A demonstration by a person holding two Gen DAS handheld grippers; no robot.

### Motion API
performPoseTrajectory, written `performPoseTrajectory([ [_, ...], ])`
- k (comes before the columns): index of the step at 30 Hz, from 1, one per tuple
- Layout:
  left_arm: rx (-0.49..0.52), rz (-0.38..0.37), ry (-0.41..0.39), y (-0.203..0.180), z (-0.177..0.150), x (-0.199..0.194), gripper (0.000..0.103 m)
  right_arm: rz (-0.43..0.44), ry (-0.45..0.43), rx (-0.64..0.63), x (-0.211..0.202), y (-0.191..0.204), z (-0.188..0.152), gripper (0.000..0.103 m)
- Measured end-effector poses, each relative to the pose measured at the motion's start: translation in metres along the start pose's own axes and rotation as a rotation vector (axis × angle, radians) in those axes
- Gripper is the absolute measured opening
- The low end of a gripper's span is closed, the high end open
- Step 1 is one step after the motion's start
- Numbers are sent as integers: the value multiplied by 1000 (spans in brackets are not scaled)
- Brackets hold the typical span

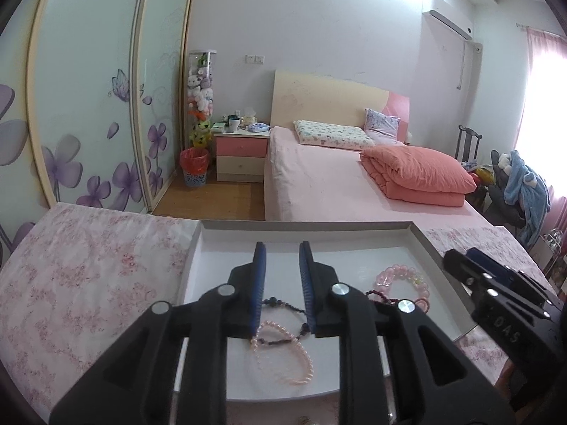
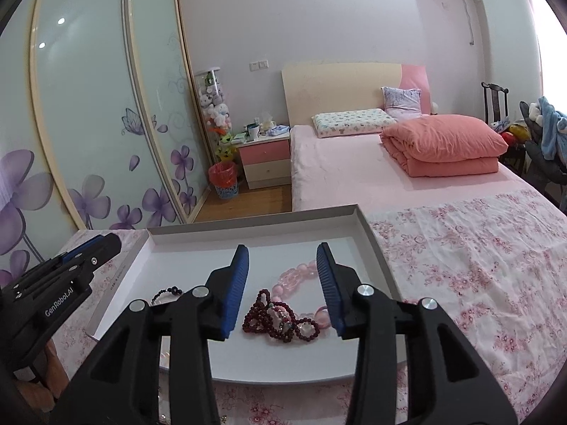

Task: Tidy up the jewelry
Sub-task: 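Withdraw both grippers from the tray and lower the left gripper over the silver bangle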

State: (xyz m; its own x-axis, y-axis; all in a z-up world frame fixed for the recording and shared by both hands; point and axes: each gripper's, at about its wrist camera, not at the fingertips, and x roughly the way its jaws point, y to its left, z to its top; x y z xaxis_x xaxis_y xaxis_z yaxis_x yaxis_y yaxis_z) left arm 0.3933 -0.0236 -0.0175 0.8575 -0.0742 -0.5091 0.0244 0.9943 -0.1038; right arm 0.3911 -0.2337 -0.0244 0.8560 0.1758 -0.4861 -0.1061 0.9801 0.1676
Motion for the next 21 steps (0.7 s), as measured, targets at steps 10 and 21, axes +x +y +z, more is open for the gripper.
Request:
performPoseTrajectory([
  [10, 0, 25, -19, 15, -5, -29, 21, -11, -30, -7, -22, 0, 1, 41],
  [21, 62, -63, 3, 22, -44, -99, 27, -25, -37, -48, -82, -2, -26, 41],
])
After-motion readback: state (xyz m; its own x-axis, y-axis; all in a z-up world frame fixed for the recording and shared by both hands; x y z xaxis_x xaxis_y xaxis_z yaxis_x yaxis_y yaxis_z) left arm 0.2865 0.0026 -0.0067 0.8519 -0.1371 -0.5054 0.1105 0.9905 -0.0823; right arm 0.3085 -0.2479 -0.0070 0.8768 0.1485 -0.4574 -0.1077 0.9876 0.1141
